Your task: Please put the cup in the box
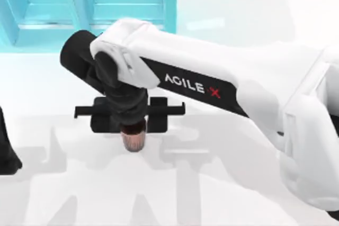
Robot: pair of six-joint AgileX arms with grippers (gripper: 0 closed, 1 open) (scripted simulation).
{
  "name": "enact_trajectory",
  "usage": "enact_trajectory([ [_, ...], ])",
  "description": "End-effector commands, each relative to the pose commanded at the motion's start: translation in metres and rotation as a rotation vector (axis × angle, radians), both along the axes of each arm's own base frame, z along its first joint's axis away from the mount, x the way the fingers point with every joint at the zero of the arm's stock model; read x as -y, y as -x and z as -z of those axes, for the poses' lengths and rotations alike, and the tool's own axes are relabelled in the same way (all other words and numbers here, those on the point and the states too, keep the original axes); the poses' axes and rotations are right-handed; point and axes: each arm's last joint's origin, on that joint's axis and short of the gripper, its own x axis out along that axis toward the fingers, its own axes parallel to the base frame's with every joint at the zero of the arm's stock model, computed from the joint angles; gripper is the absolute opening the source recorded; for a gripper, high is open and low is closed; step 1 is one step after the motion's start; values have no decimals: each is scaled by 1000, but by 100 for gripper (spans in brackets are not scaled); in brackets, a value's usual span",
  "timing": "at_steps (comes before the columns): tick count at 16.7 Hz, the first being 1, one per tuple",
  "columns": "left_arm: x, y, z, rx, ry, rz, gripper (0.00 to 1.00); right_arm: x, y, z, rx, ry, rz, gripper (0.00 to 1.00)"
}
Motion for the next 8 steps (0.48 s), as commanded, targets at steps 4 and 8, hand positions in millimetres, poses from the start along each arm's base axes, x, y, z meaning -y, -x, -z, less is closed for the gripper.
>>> enact_trajectory([
  [4, 0, 0, 0, 0, 0, 0, 100, 3, -3, 0, -2, 3, 4, 0],
  [8, 0, 0, 0, 0, 0, 0, 100, 61, -49, -11, -16, 49, 46, 0],
])
